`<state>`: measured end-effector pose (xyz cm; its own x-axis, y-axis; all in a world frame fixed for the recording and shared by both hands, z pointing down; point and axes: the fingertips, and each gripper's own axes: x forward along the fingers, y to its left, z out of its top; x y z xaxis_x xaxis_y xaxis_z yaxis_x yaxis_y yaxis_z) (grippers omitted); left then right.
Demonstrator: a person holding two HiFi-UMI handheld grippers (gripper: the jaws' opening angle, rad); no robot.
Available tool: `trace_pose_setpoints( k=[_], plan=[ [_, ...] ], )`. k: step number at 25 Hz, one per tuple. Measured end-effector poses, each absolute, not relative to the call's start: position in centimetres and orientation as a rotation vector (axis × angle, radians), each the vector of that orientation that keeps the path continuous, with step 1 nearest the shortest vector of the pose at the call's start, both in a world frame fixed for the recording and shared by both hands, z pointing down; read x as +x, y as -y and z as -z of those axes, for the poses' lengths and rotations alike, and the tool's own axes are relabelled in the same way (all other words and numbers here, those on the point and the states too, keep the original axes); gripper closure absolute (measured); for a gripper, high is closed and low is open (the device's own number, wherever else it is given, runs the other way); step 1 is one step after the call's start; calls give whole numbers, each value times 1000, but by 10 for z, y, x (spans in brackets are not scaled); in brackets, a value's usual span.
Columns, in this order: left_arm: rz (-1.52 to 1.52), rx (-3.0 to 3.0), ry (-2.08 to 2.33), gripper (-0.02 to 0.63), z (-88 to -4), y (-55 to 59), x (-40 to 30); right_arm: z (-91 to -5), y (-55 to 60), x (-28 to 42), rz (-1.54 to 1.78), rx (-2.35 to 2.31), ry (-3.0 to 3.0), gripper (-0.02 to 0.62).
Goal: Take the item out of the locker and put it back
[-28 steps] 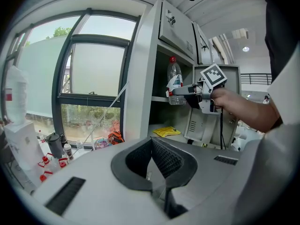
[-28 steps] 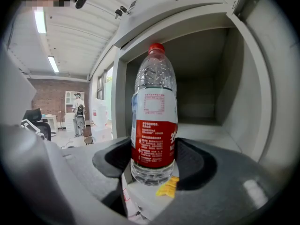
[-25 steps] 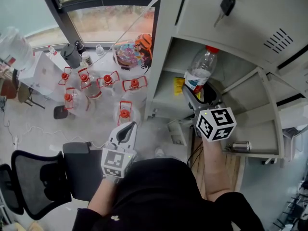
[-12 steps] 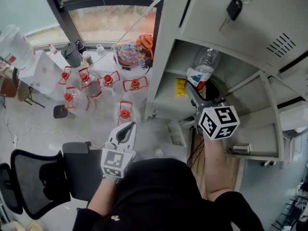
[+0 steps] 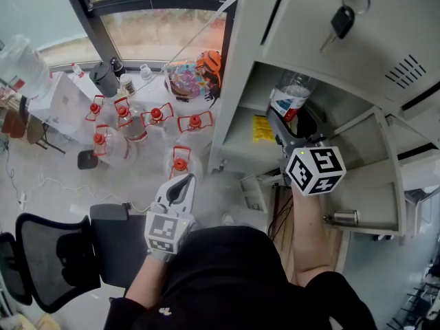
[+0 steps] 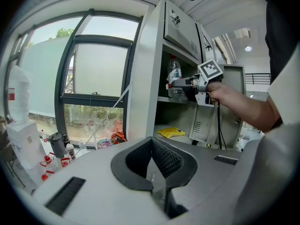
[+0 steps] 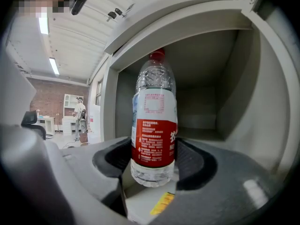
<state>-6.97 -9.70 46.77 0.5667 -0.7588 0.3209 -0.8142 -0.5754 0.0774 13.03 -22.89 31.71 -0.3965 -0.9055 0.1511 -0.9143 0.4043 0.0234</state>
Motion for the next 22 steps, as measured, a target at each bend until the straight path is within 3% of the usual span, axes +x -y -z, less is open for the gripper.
trace_pose_setpoints(
  k=[22],
  plan=[
    [-375,2539,1392,591,-470,110,-86,-327,275,126,-30,1688,2451,311]
  ],
)
